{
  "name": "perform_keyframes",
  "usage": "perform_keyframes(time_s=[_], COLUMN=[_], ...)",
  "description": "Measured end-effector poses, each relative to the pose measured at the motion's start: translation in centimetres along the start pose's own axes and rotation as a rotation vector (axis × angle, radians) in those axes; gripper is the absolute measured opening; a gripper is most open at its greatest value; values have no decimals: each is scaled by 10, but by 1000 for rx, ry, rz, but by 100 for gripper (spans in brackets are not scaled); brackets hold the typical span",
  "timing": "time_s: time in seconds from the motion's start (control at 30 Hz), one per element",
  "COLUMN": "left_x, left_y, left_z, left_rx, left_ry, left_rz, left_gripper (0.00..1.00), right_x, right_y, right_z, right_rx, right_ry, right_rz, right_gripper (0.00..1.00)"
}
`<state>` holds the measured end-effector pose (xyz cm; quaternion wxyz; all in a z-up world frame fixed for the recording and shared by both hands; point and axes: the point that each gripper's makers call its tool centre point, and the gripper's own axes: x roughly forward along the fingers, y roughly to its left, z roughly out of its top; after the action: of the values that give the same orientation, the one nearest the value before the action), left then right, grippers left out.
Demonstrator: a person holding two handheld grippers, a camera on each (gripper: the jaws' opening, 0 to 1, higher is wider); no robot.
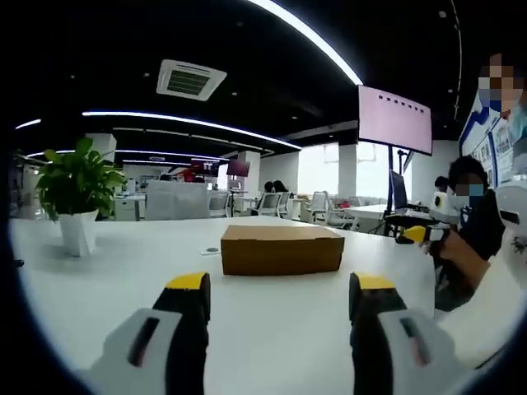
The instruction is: Operate the shoe box by opening the lid, removing the specified soft item, and placing it in the target area until the item is outside and the box remains undamaged.
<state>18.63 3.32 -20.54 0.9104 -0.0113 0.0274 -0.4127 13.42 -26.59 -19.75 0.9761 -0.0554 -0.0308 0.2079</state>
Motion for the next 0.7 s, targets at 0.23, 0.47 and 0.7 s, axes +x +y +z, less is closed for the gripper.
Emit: perform_keyframes(time_s=[0.23,0.47,0.7], left_x=[-1,-1,-4], left_y=[2,16,18], left_z=[4,6,25], left_rx=[-9,-13,-126], left_ry=[-11,-11,-122], left_rz=[-6,21,4], left_gripper=[74,73,74], right_x=[0,1,1], right_y=[1,7,-2], right_z=[-3,-7,-5], right_rx=[-3,-50,-7], right_ry=[13,27,23], right_rz=[2,25,3], right_gripper=[75,73,73])
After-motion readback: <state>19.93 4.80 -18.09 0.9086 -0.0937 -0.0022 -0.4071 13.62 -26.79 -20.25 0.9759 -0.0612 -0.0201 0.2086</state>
